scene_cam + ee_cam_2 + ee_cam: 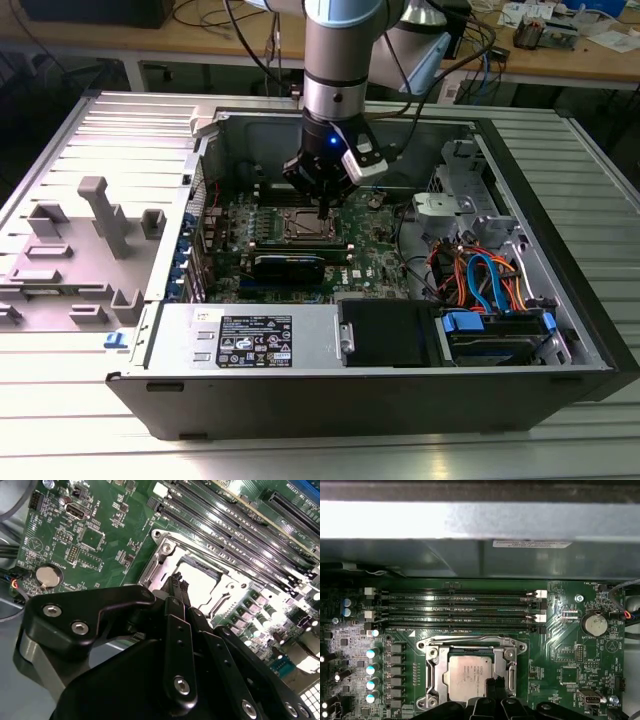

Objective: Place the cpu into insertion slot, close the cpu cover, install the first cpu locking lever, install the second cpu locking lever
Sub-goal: 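Install the second cpu locking lever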

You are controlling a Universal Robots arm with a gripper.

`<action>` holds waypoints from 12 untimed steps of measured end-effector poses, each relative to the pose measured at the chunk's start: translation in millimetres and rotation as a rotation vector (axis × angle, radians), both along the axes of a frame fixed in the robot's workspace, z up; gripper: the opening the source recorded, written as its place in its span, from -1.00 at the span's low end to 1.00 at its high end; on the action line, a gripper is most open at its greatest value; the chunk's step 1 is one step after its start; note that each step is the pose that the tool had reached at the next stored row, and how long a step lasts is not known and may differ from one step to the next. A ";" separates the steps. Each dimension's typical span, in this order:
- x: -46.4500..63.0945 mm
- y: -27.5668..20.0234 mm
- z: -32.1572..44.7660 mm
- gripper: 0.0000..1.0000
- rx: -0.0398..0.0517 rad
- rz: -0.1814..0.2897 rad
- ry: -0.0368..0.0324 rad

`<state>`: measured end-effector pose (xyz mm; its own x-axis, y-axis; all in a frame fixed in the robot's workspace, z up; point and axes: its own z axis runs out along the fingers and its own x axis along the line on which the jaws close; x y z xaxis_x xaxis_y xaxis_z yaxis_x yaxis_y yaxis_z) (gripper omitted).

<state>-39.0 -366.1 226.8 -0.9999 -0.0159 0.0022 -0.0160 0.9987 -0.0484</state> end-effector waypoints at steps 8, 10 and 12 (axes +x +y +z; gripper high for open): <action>2.6 0.0 0.1 -0.79 -0.0002 0.000 0.0000; 2.8 0.0 0.1 -0.79 -0.0002 0.000 0.0001; 2.9 0.0 0.2 -0.79 -0.0003 0.000 0.0001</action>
<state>-36.1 -366.1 227.0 -0.9999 -0.0158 0.0024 -0.0159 0.9987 -0.0487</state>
